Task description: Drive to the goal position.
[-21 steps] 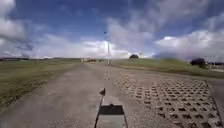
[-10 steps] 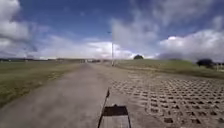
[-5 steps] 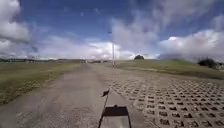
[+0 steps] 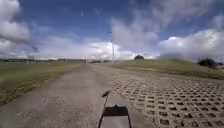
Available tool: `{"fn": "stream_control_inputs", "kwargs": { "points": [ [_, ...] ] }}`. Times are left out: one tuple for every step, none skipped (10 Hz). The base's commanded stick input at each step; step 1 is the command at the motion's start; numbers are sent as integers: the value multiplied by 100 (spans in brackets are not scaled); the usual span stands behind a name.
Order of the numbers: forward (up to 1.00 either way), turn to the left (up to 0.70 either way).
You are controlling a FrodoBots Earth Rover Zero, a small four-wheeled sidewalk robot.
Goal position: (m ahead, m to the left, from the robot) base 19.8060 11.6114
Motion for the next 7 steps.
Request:
{"fn": "stream_control_inputs", "kwargs": {
  "points": [
    [0,68],
    [0,29],
    [0,0],
    [0,0],
    [0,0],
    [0,0],
    [0,0]
  ]
}}
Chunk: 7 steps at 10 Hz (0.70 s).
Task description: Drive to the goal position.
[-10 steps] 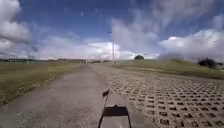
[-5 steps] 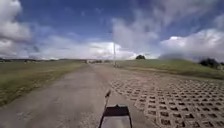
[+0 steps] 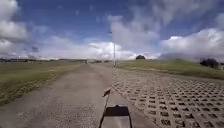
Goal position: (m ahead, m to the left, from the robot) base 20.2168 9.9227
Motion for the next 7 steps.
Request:
{"fn": "stream_control_inputs", "kwargs": {
  "points": [
    [0,0],
    [0,0],
    [0,0],
    [0,0],
    [10,0],
    [53,0],
    [85,34]
  ]
}}
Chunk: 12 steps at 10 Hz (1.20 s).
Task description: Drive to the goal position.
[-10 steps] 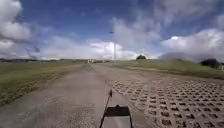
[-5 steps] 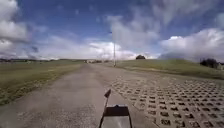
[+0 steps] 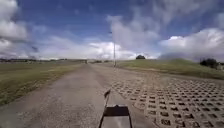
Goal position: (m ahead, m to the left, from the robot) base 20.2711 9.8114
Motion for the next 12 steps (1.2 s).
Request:
{"fn": "stream_control_inputs", "kwargs": {
  "points": [
    [85,34],
    [85,34],
    [85,34],
    [85,34],
    [85,0],
    [85,0],
    [85,0],
    [85,0],
    [85,0],
    [85,0],
    [85,0],
    [85,0]
  ]
}}
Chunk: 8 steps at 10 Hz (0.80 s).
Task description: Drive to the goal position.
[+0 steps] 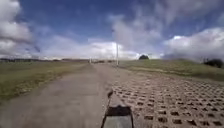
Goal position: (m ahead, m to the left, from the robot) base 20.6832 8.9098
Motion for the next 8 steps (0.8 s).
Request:
{"fn": "stream_control_inputs", "kwargs": {
  "points": [
    [85,0],
    [85,14],
    [85,30],
    [85,25],
    [85,13],
    [85,8],
    [85,23],
    [85,34]
  ]
}}
